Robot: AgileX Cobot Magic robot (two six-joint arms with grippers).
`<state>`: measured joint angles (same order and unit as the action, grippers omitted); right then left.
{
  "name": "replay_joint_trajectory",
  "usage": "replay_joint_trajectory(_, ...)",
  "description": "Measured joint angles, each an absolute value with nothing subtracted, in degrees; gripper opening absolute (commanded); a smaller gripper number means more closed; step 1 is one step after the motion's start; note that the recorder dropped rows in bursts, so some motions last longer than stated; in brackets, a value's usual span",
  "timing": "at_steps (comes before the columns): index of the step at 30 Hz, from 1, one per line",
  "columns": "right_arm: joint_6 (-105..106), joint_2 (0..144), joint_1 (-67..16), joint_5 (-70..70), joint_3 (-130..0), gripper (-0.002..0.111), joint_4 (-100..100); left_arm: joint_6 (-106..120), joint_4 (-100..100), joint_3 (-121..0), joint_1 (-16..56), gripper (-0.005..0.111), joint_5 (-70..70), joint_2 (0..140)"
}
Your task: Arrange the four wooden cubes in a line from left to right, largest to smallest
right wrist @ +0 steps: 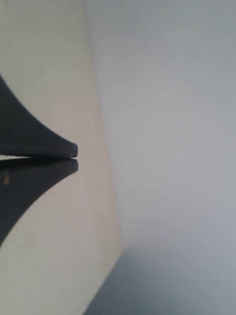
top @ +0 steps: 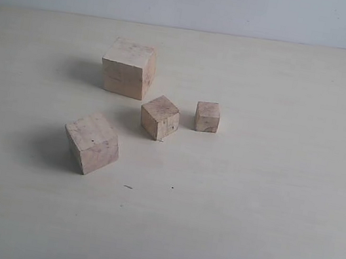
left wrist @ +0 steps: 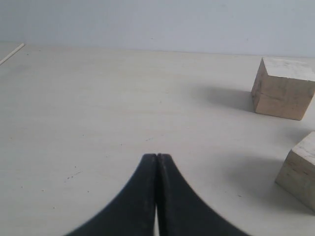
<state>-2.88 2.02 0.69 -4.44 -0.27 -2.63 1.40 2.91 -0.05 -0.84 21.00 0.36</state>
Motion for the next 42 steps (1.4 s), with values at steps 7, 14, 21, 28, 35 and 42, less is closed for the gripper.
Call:
replay_joint_trajectory(7,-2.88,2.02,0.69,1.3,-0.27,0.0,-2.88,1.4,2.91,-0.05,-0.84,0.0,21.0,0.36)
replay_joint_trajectory(14,-4.59,1.93,0.69,16.5,-0.27,0.0,-5.11,1.4,2.91,-0.05,-0.84,0.0,21.0,0.36)
replay_joint_trajectory(21,-9.13,3.0,0.69,17.29,-6.69,0.0,-10.11,1.4,2.91,-0.05,-0.84,0.0,21.0,0.36)
replay_joint_trajectory(28,-9.6,14.47,0.69,6.41,-25.58,0.0,-10.11,1.4,2.91,-0.05,-0.84,0.0,21.0,0.36)
replay_joint_trajectory(35,-9.6,31.43,-6.52,-5.48,-42.33,0.0,-10.24,1.4,2.91,-0.05,-0.84,0.0,21.0,0.36)
replay_joint_trajectory(42,-5.14,50.28,-22.48,-21.0,-51.72,0.0,-11.4,1.4,2.91,-0.05,-0.84,0.0,21.0,0.36)
